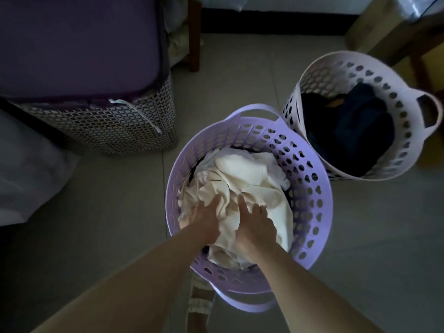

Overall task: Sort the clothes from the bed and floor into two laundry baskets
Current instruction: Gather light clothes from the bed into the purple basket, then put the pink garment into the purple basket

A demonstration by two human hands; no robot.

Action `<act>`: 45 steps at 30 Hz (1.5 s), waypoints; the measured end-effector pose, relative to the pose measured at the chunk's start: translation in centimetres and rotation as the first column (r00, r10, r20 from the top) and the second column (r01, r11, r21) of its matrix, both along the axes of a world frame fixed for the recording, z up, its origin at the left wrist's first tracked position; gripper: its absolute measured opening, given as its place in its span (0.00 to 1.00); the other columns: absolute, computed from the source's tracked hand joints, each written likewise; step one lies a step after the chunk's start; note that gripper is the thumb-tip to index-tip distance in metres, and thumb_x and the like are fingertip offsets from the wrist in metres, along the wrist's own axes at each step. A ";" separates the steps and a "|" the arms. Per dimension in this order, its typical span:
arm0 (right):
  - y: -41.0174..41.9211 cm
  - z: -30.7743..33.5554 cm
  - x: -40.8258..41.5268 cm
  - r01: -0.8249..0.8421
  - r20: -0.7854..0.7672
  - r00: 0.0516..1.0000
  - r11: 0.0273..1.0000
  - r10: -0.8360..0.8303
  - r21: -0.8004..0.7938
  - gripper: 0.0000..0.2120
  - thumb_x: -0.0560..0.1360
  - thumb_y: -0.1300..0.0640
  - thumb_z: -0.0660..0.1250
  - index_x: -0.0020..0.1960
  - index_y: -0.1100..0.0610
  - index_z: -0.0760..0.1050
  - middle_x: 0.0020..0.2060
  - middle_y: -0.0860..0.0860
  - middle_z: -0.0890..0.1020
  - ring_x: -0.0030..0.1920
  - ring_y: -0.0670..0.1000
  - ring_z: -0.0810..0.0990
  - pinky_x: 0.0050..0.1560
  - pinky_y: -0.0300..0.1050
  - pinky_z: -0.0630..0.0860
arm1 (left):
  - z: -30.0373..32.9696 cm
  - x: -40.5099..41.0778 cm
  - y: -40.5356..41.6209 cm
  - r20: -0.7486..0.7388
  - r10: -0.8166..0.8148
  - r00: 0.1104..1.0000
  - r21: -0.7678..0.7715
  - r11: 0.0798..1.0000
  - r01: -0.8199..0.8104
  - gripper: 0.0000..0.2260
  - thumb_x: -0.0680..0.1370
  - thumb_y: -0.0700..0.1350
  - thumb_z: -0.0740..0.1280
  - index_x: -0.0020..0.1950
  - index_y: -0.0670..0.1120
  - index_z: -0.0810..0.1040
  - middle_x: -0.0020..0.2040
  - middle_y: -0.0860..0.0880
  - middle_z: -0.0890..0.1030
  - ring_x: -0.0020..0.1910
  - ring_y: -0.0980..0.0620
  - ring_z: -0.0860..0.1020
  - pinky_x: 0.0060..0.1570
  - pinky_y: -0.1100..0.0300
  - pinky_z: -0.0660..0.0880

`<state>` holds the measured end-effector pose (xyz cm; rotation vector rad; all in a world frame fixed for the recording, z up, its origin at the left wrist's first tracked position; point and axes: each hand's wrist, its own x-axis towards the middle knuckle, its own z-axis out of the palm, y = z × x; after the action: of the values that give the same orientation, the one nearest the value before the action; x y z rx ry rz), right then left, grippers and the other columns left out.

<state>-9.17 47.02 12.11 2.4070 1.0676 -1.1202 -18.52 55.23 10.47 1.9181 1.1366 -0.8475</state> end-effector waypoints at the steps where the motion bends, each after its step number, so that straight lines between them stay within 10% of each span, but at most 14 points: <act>1: 0.5 1.0 -0.2 0.000 0.005 1.000 1.000 0.000 0.000 0.37 0.79 0.57 0.57 0.76 0.45 0.36 0.76 0.58 0.53 0.77 0.59 0.48 0.70 0.53 0.63 | 0.8 -0.1 0.4 0.017 0.009 1.000 0.008 1.000 -0.009 0.42 0.74 0.45 0.69 0.77 0.61 0.44 0.72 0.46 0.63 0.70 0.43 0.66 0.66 0.47 0.69; 12: 6.1 8.7 -5.3 -0.180 0.101 0.980 0.980 0.171 0.088 0.39 0.74 0.58 0.63 0.77 0.52 0.43 0.68 0.57 0.65 0.69 0.57 0.65 0.63 0.50 0.68 | 9.1 -7.1 5.8 0.128 0.243 0.962 0.098 0.962 -0.256 0.32 0.73 0.47 0.67 0.73 0.56 0.56 0.65 0.47 0.73 0.64 0.44 0.73 0.59 0.50 0.73; 25: 16.5 12.2 -20.9 -0.463 0.180 0.885 0.853 0.430 0.238 0.37 0.76 0.54 0.63 0.77 0.52 0.45 0.66 0.55 0.67 0.63 0.57 0.73 0.59 0.50 0.71 | 13.2 -27.2 14.3 0.051 0.537 0.842 0.309 0.793 -0.524 0.38 0.72 0.44 0.70 0.76 0.54 0.52 0.75 0.46 0.53 0.74 0.44 0.59 0.68 0.48 0.65; 32: 22.1 13.1 -30.4 -0.564 0.132 0.820 0.749 0.556 0.347 0.39 0.76 0.55 0.63 0.77 0.53 0.42 0.71 0.55 0.61 0.71 0.55 0.60 0.70 0.46 0.63 | 14.8 -37.5 18.7 0.060 0.623 0.780 0.468 0.673 -0.573 0.38 0.75 0.44 0.68 0.77 0.54 0.48 0.77 0.44 0.37 0.77 0.42 0.44 0.72 0.41 0.56; 45: 30.1 15.0 -44.1 -0.708 0.152 0.669 0.561 0.728 0.429 0.40 0.77 0.56 0.63 0.77 0.53 0.38 0.74 0.56 0.56 0.71 0.56 0.60 0.68 0.46 0.64 | 17.2 -52.8 27.0 0.238 0.913 0.331 0.493 0.180 -0.851 0.49 0.72 0.51 0.73 0.76 0.57 0.36 0.76 0.39 0.35 0.77 0.37 0.46 0.68 0.36 0.56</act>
<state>-53.23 77.11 27.07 1.8254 2.2684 -0.6501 -71.36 82.25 27.69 1.1027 2.4167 0.1164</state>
